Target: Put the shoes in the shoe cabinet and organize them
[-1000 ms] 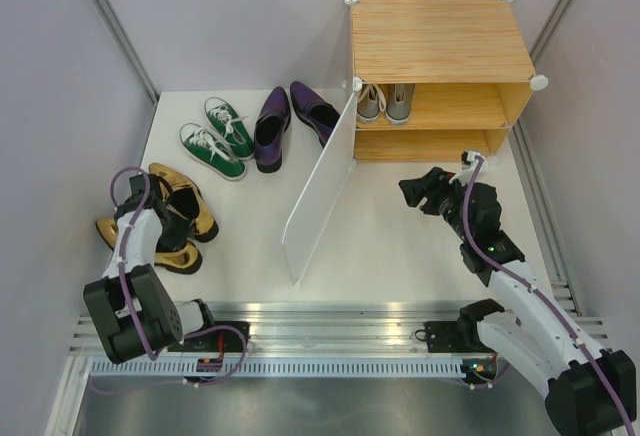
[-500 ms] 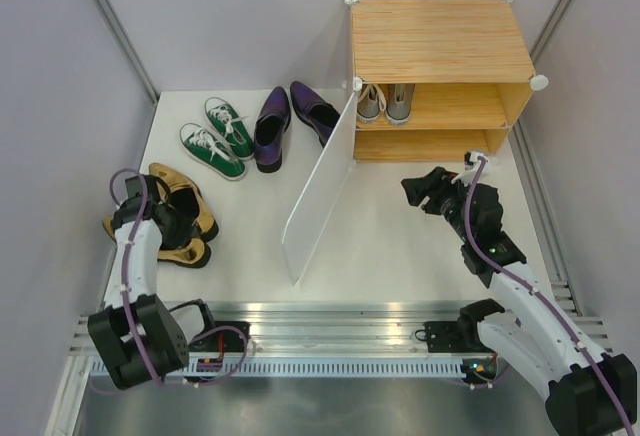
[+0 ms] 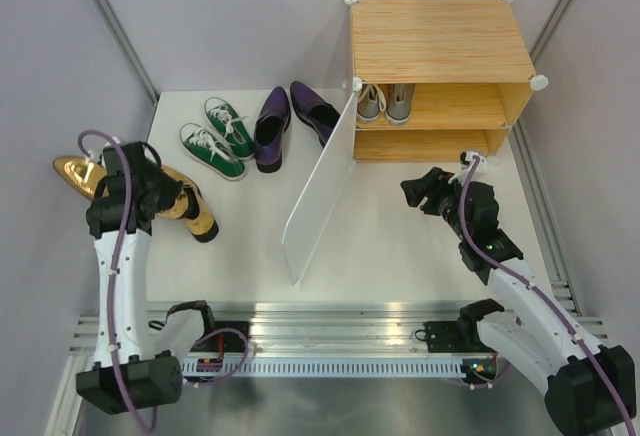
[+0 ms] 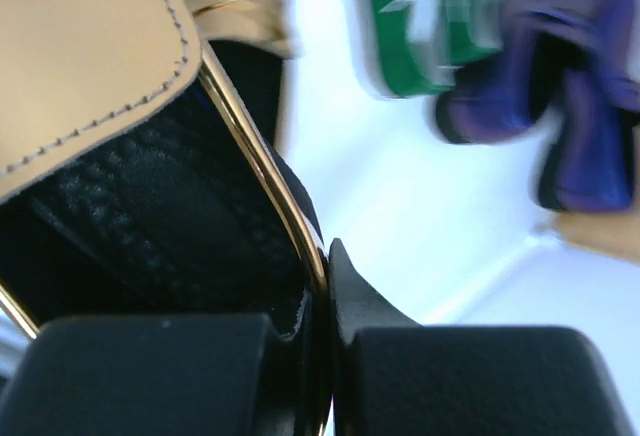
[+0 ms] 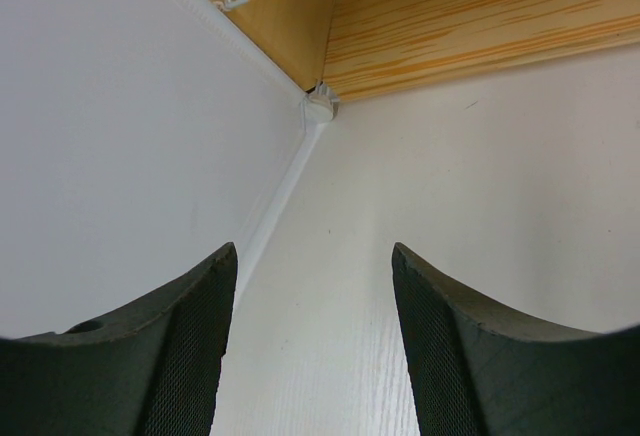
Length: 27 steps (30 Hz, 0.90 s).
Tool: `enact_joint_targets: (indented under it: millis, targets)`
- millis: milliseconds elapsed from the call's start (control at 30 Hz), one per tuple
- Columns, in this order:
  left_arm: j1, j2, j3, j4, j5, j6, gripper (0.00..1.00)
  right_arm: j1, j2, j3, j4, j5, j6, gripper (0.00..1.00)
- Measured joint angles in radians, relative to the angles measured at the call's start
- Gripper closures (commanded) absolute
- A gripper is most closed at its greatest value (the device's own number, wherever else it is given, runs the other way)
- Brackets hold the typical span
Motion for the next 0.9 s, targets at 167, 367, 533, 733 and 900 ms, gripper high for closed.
enact_joint_targets:
  millis: [167,367,533,733,900]
  targets:
    - [-0.379,0.127,0.335,-0.018,-0.152,0.002,0.98,0.000,-0.017,0.011,-0.024,0.002,-0.007,0.31]
    - [-0.784,0.364,0.790,-0.018,-0.362,0.059,0.98,0.000,-0.103,0.066,-0.118,0.053,-0.012,0.30]
    - [-1.125,0.535,1.073,-0.028,-0.590,0.175,0.98,0.001,-0.262,0.126,-0.245,0.294,-0.007,0.25]
    - [-1.420,0.708,1.237,-0.012,-0.731,0.337,0.98,0.001,-0.462,0.232,-0.351,0.645,-0.006,0.23]
    - [-1.512,0.755,1.165,-0.005,-0.602,0.329,0.98,0.000,-0.617,0.265,-0.382,0.861,-0.008,0.23]
